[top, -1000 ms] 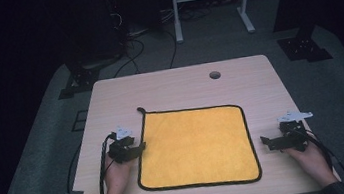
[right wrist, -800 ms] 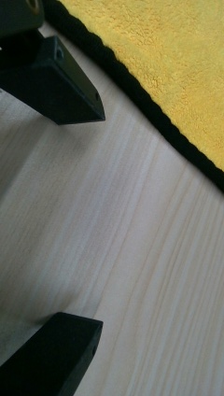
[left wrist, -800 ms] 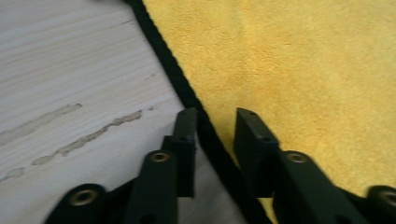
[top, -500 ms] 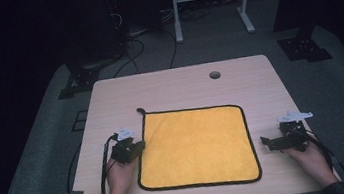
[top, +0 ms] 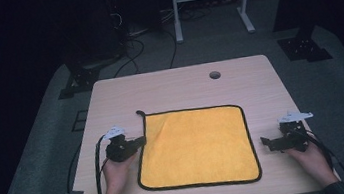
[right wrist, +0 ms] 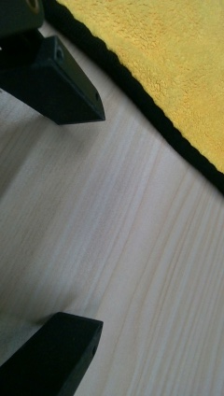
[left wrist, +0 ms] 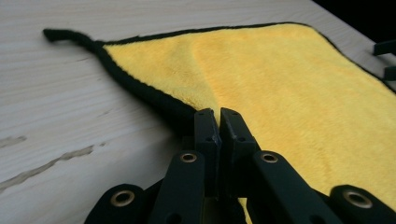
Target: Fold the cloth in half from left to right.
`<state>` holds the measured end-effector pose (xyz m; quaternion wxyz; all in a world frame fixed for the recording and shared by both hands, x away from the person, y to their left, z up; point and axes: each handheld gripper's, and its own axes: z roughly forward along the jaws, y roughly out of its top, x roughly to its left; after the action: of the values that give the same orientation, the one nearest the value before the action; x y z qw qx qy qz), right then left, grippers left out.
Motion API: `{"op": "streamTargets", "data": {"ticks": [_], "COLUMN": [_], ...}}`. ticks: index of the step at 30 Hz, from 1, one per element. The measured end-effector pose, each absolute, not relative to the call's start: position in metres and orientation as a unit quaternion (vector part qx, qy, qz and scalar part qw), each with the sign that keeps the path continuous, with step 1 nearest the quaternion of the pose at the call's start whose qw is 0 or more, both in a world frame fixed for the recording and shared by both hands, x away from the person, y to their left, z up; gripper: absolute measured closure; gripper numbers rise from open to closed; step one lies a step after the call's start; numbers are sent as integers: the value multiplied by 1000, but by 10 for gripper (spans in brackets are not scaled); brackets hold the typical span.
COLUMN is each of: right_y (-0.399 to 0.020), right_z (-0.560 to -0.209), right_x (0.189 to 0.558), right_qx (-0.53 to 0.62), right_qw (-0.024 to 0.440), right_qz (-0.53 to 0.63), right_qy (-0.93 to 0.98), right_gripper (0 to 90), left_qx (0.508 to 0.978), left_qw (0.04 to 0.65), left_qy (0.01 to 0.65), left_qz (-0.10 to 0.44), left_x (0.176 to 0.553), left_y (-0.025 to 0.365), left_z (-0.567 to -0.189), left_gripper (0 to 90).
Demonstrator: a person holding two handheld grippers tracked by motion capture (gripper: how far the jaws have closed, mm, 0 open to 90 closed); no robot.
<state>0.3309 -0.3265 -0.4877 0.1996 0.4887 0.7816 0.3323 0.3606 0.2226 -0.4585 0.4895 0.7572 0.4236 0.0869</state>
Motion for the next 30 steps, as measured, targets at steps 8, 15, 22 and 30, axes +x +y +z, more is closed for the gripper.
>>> {"op": "streamTargets", "data": {"ticks": [8,15,22,30], "right_y": [-327,-327,-327,-327], "right_z": [-488,-488,-488,-488], "right_x": [331,331,331,331], "right_qx": [488,488,488,488], "right_qw": [200,199,200,200], "right_qz": [332,332,332,332], "right_qy": [782,782,782,782], "right_gripper": [15,15,15,14], "left_qx": [755,760,770,780], "left_qw": [515,524,524,525], "left_qy": [401,381,360,339], "left_qz": [67,53,42,29], "left_x": [362,366,370,376], "left_y": [210,195,177,155], "left_z": [-452,-445,-444,-442], "left_gripper": [854,854,854,854]}}
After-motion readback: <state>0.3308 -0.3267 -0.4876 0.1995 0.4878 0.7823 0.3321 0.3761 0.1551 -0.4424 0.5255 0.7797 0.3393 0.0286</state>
